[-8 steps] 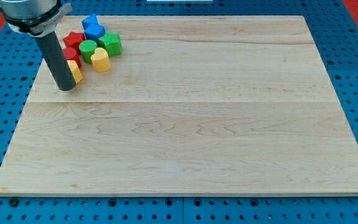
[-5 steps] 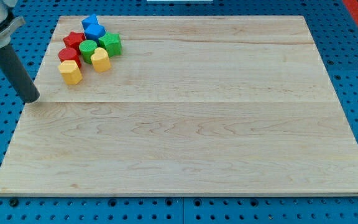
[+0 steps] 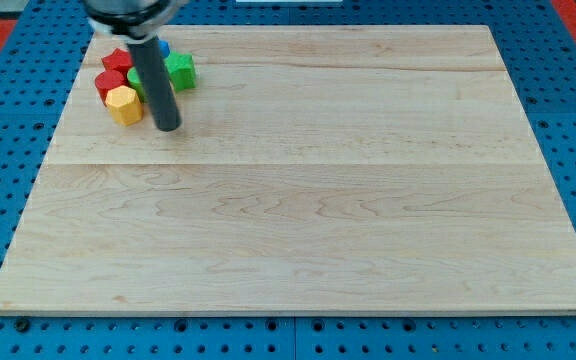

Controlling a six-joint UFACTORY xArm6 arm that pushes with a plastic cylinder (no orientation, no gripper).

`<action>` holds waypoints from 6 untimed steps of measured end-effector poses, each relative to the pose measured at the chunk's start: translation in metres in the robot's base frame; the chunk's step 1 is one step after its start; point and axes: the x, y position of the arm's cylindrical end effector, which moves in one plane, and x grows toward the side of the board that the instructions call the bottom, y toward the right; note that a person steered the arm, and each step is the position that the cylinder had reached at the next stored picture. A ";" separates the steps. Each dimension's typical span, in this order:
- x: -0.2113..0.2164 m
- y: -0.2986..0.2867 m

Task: Slightly touch the blue triangle on the top left side of the board

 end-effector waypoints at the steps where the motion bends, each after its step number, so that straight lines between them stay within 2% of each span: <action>1: -0.073 0.042; 2: -0.159 0.058; 3: -0.185 0.052; 4: -0.185 0.033; 6: -0.186 -0.096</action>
